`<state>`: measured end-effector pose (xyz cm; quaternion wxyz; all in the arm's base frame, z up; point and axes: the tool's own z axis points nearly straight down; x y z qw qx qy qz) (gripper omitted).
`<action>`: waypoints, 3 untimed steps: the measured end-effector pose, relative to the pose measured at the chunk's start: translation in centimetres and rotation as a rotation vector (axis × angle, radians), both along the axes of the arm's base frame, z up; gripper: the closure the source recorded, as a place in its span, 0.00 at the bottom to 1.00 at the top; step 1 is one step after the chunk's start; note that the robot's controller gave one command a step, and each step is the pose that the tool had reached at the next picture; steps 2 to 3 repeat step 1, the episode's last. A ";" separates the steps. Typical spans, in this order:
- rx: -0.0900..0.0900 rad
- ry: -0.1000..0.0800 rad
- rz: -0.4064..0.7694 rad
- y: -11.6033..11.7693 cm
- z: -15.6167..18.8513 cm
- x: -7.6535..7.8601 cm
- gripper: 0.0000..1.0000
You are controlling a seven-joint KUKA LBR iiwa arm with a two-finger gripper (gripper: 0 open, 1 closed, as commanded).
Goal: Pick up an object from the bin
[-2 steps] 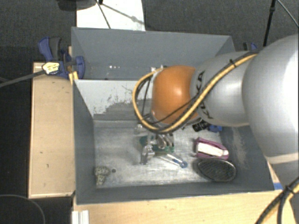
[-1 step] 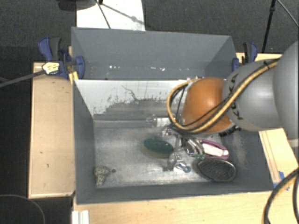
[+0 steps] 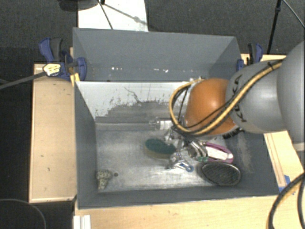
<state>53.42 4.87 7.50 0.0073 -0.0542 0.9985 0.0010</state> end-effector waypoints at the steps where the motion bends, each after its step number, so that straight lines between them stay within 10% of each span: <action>1: -0.001 0.004 0.052 3.5 14.2 -0.7 1.00; 3: -0.001 0.004 0.052 3.5 14.2 -0.7 1.00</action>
Offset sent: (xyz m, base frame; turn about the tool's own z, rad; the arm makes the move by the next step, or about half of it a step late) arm -0.0095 0.0340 0.1367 -0.0466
